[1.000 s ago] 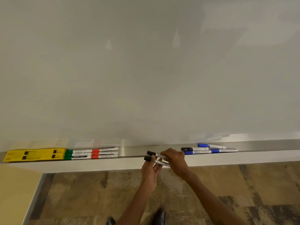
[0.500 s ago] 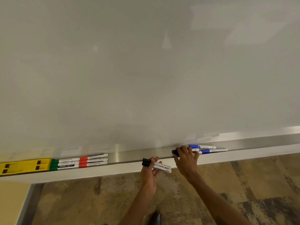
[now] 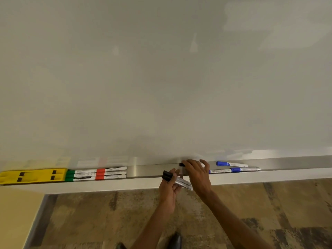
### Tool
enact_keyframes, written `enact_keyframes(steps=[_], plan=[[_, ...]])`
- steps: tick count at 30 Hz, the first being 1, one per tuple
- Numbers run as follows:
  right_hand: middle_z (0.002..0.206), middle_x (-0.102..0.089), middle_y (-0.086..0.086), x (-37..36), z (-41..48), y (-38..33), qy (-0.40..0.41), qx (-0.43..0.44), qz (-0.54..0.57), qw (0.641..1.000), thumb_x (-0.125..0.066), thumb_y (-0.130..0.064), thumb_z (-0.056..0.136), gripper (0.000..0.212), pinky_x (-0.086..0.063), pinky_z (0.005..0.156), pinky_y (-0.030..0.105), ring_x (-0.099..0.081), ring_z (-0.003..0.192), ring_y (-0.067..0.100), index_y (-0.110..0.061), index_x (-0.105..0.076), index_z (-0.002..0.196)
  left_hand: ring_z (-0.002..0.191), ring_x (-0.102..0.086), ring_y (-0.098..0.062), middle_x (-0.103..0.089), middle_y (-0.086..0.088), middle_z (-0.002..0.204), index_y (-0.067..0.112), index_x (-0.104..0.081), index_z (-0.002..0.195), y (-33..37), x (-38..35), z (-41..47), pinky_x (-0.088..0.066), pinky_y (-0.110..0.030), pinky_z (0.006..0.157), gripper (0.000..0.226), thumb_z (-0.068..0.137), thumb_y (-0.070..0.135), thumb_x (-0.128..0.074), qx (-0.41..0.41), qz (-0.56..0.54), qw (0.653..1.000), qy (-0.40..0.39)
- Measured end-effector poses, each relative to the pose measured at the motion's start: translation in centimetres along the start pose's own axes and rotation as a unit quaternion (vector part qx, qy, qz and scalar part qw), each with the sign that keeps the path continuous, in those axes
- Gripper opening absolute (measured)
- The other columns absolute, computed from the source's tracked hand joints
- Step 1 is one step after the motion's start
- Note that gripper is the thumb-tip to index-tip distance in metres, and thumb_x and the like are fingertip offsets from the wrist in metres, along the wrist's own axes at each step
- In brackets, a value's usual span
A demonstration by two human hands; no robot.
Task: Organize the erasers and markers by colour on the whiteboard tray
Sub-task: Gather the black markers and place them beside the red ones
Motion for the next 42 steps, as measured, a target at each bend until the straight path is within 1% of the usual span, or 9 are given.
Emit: enact_keyframes(steps=[7, 10, 13, 16, 21, 25, 33, 39, 42], plan=[[0.115, -0.067, 0.002, -0.5, 2.4, -7.2, -0.021, 0.005, 0.191, 0.981, -0.062, -0.011, 0.093, 0.034, -0.054, 0.089, 0.031, -0.063, 0.102, 0.019, -0.019, -0.06, 0.126, 0.091, -0.071, -0.025, -0.072, -0.016, 0.104, 0.004, -0.062, 0.122, 3.1, 1.2, -0.5, -0.059, -0.036, 0.081, 0.032, 0.09, 0.006, -0.063, -0.046, -0.024, 0.999, -0.002], [0.11, -0.069, -0.005, -1.0, 3.0, -9.1, -0.051, -0.039, 0.247, 0.967, -0.053, -0.016, 0.098, 0.022, -0.049, 0.086, 0.017, -0.061, 0.101, 0.011, -0.024, -0.065, 0.115, 0.091, -0.071, -0.025, -0.073, -0.012, 0.1, 0.008, -0.064, 0.12, 4.7, 3.1, -0.8, -0.057, -0.039, 0.084, 0.029, 0.091, 0.008, -0.063, -0.059, -0.027, 0.998, 0.019], [0.115, -0.069, -0.003, -1.3, 3.2, -11.2, -0.055, 0.043, 0.209, 0.975, -0.053, -0.02, 0.1, 0.022, -0.038, 0.085, 0.004, -0.059, 0.104, 0.011, -0.021, -0.068, 0.116, 0.091, -0.071, -0.025, -0.073, -0.012, 0.1, 0.006, -0.061, 0.125, 6.1, 4.8, -1.0, -0.058, -0.038, 0.082, 0.035, 0.091, 0.012, -0.064, -0.079, -0.05, 0.995, 0.044], [0.129, -0.063, 0.001, -2.3, 2.7, -10.0, -0.027, -0.065, 0.237, 0.969, -0.056, -0.021, 0.098, 0.029, -0.044, 0.099, 0.023, -0.057, 0.115, 0.017, -0.016, -0.062, 0.126, 0.1, -0.071, -0.029, -0.072, -0.016, 0.113, 0.006, -0.058, 0.129, 7.5, 6.1, -0.9, -0.059, -0.038, 0.085, 0.039, 0.091, 0.013, -0.064, -0.084, -0.108, 0.988, 0.069], [0.109, -0.072, 0.016, -5.3, 0.6, -7.8, -0.156, -0.326, 0.571, 0.737, -0.061, -0.012, 0.095, 0.024, -0.061, 0.073, 0.028, -0.073, 0.09, 0.025, -0.007, -0.065, 0.118, 0.115, -0.063, -0.036, -0.062, -0.021, 0.13, 0.003, -0.054, 0.133, 8.1, 8.1, -0.3, -0.05, -0.045, 0.099, 0.041, 0.094, 0.014, -0.06, -0.051, -0.129, 0.985, 0.105], [0.104, -0.072, 0.018, -6.3, 0.2, -8.1, -0.127, -0.355, 0.622, 0.686, -0.064, -0.007, 0.092, 0.021, -0.062, 0.075, 0.028, -0.073, 0.093, 0.028, -0.007, -0.067, 0.113, 0.105, -0.068, -0.032, -0.066, -0.02, 0.121, 0.003, -0.059, 0.125, 8.0, 8.3, -0.1, -0.059, -0.037, 0.084, 0.032, 0.095, 0.014, -0.059, -0.038, -0.128, 0.986, 0.1], [0.096, -0.073, 0.016, -7.6, 1.9, -7.5, -0.072, -0.361, 0.576, 0.73, -0.064, -0.004, 0.092, 0.018, -0.062, 0.071, 0.023, -0.074, 0.081, 0.022, -0.001, -0.068, 0.109, 0.101, -0.068, -0.03, -0.07, -0.021, 0.109, -0.003, -0.064, 0.111, 8.6, 8.5, 1.4, -0.056, -0.037, 0.086, 0.031, 0.086, 0.013, -0.073, 0.018, -0.05, 0.99, 0.132], [0.098, -0.072, 0.017, -9.0, 3.3, -9.2, -0.066, -0.347, 0.493, 0.795, -0.061, -0.006, 0.094, 0.017, -0.06, 0.064, 0.018, -0.072, 0.08, 0.024, -0.001, -0.067, 0.108, 0.062, -0.057, -0.019, -0.061, -0.008, 0.062, 0.002, -0.067, 0.073, 8.8, 11.4, 1.1, -0.053, -0.028, 0.064, 0.013, 0.085, 0.003, -0.071, 0.001, -0.014, 0.982, 0.186], [0.097, -0.072, 0.017, -9.4, 3.6, -10.2, -0.057, -0.345, 0.463, 0.815, -0.061, -0.009, 0.095, 0.016, -0.063, 0.072, 0.03, -0.072, 0.084, 0.026, -0.001, -0.068, 0.107, 0.059, -0.049, -0.019, -0.054, -0.011, 0.066, -0.001, -0.063, 0.073, 9.4, 12.0, 0.9, -0.048, -0.031, 0.064, 0.015, 0.087, -0.003, -0.065, 0.0, -0.03, 0.981, 0.192]])
Point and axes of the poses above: each hand's wrist, its own z-axis towards the middle knuckle, its own x-axis out of the back of the hand, y = z × x, the point moved 4 cm from there along z, towards the middle knuckle
